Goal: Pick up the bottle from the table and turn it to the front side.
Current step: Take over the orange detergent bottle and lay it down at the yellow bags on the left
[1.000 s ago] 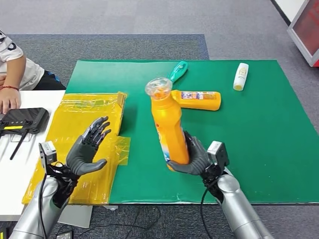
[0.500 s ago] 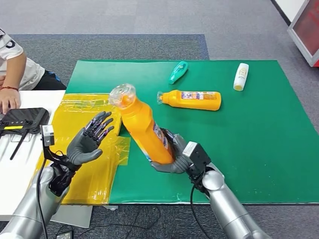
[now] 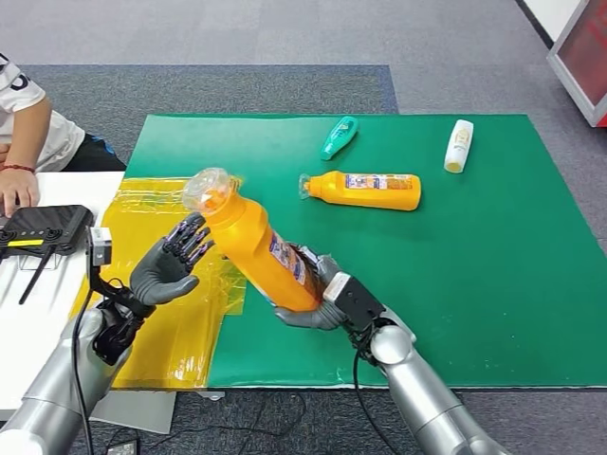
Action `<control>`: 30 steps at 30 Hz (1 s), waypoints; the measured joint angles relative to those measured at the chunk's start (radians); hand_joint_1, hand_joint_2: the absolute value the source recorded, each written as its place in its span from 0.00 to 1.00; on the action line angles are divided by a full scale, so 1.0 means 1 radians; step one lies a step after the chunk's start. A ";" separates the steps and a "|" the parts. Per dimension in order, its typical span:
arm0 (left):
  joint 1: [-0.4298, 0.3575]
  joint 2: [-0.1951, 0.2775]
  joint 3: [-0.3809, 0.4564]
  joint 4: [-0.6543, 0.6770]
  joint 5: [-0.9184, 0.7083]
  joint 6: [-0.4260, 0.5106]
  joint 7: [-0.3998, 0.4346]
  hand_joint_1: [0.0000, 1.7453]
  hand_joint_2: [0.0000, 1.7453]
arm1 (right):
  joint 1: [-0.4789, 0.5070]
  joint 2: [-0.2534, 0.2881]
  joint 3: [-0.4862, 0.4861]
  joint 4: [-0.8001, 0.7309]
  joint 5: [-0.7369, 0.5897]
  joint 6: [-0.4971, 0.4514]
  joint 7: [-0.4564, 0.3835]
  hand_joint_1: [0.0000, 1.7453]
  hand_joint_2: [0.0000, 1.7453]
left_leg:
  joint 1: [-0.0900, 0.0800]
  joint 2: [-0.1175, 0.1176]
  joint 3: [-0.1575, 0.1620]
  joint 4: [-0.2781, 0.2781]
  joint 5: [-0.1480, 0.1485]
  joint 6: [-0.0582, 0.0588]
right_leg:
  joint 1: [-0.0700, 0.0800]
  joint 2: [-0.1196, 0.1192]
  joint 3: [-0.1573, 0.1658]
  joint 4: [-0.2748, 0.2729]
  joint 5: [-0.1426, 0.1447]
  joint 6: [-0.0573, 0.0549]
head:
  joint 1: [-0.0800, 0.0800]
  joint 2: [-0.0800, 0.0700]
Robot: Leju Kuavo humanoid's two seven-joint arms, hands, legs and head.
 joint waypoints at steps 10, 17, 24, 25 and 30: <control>-0.088 -0.018 -0.052 0.001 0.037 0.033 0.058 0.00 1.00 | -0.015 0.026 0.009 0.032 0.034 -0.032 0.003 1.00 1.00 | 0.000 0.000 0.000 0.000 0.000 0.000 | 0.000 0.000 0.000 0.000 0.000 0.000 | 0.000 0.000; -0.151 -0.049 -0.104 0.001 0.058 0.040 0.074 0.00 1.00 | -0.040 0.045 0.014 0.053 0.036 -0.031 0.002 1.00 1.00 | 0.000 0.000 0.000 0.000 0.000 0.000 | 0.000 0.000 0.000 0.000 0.001 0.000 | 0.000 0.000; -0.160 -0.054 -0.125 0.001 0.076 0.033 0.077 0.00 1.00 | -0.051 0.046 0.014 0.072 0.035 -0.036 0.003 1.00 1.00 | 0.000 0.000 -0.001 0.000 0.000 0.000 | 0.000 0.000 -0.001 0.000 0.001 0.000 | 0.000 0.000; -0.160 -0.054 -0.127 0.001 0.078 0.031 0.077 0.00 1.00 | -0.052 0.046 0.014 0.073 0.035 -0.036 0.003 1.00 1.00 | 0.000 0.000 -0.001 0.000 0.000 0.000 | 0.000 0.000 -0.001 0.000 0.001 0.000 | 0.000 0.000; -0.161 -0.051 -0.142 0.001 0.141 -0.049 0.084 0.00 1.00 | -0.056 0.047 0.015 0.082 0.034 -0.031 0.003 1.00 1.00 | 0.000 0.000 -0.001 0.000 0.000 0.000 | 0.000 0.000 -0.001 0.000 0.001 0.000 | 0.000 0.000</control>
